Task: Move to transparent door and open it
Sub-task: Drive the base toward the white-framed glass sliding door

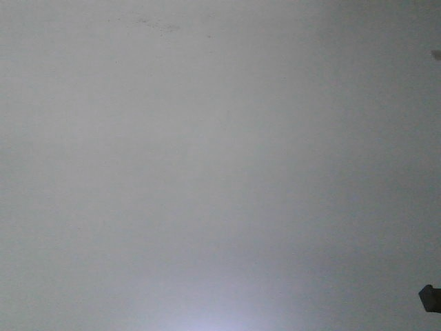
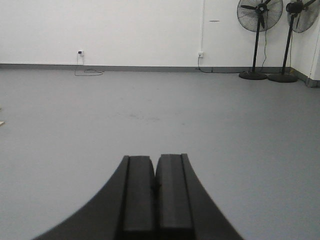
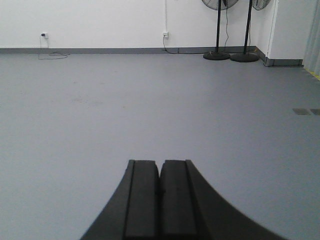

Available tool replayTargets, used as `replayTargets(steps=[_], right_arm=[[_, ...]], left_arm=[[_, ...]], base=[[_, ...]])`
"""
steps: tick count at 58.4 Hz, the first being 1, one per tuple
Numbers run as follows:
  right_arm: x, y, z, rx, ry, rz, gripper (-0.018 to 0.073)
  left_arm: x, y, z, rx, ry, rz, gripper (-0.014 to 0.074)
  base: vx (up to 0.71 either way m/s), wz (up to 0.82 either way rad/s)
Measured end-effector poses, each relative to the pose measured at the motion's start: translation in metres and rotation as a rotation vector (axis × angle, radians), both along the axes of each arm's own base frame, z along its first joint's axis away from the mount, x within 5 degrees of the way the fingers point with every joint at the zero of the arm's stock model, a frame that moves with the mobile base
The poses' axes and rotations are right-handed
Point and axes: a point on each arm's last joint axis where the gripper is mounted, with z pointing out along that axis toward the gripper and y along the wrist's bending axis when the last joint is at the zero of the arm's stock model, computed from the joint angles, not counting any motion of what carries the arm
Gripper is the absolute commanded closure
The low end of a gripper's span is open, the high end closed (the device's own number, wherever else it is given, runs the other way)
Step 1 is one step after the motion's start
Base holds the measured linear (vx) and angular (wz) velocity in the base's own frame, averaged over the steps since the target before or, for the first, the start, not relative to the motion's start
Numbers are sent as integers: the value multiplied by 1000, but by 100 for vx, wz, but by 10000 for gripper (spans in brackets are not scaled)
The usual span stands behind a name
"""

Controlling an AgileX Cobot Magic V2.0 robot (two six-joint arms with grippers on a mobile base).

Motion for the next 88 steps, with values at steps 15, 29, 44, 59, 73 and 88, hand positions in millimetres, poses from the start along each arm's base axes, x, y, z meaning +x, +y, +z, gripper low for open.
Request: replayTargets(steps=[15,29,44,59,73,88], right_arm=[[0,0,0,0,0,0,567],[0,0,0,0,0,0,567],[0,0,0,0,0,0,567],[0,0,0,0,0,0,567],[0,0,0,0,0,0,567],[0,0,0,0,0,0,567]], left_arm=[[0,0,0,0,0,0,602],[0,0,0,0,0,0,602],[0,0,0,0,0,0,602],[0,0,0,0,0,0,602],[0,0,0,0,0,0,602],[0,0,0,0,0,0,602]], base=[[3,-1],[10,3],[18,12],[22,17],[26,14],[35,6]])
